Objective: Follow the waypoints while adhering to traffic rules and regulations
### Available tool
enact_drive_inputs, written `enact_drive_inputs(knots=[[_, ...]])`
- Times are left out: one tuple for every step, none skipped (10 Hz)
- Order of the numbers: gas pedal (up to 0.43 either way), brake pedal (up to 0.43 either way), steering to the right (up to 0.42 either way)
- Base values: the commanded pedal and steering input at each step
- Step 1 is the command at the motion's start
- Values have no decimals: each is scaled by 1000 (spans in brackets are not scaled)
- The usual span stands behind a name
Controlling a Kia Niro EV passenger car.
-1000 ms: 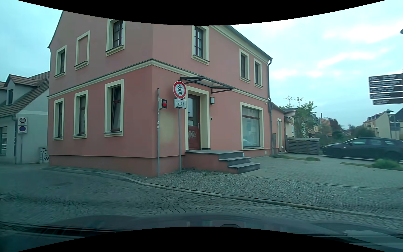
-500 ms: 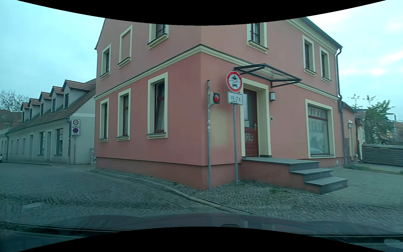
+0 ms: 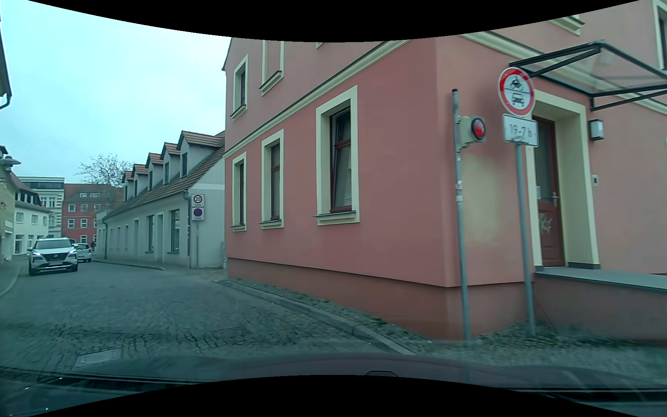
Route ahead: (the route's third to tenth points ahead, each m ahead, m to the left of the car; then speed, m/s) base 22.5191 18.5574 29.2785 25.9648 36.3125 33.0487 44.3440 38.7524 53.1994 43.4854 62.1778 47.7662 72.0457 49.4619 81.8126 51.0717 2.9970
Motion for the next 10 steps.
enact_drive_inputs(knots=[[47,0,-480],[47,0,-460],[47,0,-440],[47,0,-408],[47,0,-383],[47,0,-372],[47,0,-363],[47,0,-350],[47,0,-333],[47,0,-322]])
